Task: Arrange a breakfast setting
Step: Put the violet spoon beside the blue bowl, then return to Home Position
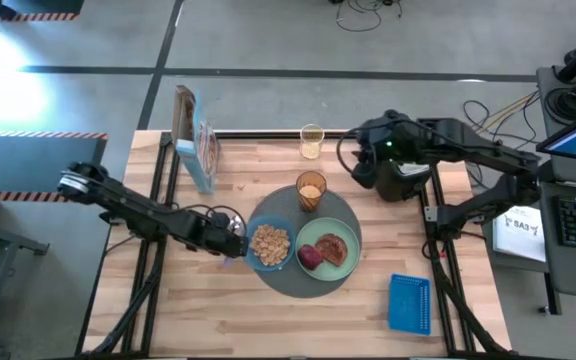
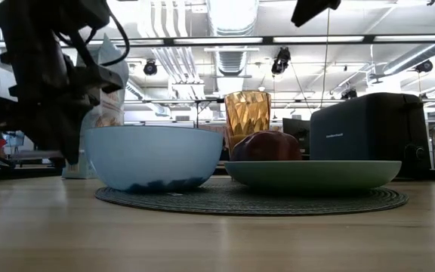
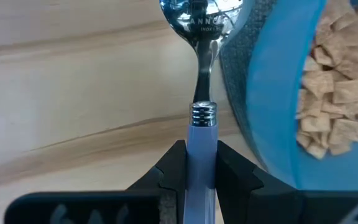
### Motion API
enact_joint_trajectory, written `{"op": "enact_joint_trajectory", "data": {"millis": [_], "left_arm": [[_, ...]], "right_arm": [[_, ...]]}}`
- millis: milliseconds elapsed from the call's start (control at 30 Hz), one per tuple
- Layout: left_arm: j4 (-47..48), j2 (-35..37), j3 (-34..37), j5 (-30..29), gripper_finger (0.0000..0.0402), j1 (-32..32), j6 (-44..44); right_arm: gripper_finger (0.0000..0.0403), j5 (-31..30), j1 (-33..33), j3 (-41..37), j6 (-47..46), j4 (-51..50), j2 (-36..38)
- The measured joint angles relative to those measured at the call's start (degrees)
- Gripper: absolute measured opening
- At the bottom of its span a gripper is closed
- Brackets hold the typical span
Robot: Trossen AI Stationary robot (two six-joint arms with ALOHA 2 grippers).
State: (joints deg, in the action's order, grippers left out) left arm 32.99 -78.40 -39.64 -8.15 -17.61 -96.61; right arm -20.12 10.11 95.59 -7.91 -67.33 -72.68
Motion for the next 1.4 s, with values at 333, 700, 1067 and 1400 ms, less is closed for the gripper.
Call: {"op": "enact_joint_trajectory", "data": {"millis": [333, 700, 1067, 1400], "left_arm": [[-2.67, -3.07, 0.0, 0.16, 0.0045, 0.0, -0.45], [-3.73, -4.7, 0.0, 0.41, 0.0063, 0.0, -1.79], [-3.97, -4.76, 0.0, 3.43, 0.0113, 0.0, -3.03], [-3.41, 1.35, 0.0, 6.2, 0.0118, 0.0, 3.35]], "right_arm": [[0.0134, 0.13, 0.0, -0.04, 0.49, -0.7, 0.88], [0.0134, 0.07, 0.0, -2.34, 1.08, -2.67, 0.56], [0.0134, 0.02, 0.0, -2.95, 2.76, -2.67, 0.58], [0.0134, -0.04, 0.0, -3.04, 6.61, -2.86, 1.26]]}}
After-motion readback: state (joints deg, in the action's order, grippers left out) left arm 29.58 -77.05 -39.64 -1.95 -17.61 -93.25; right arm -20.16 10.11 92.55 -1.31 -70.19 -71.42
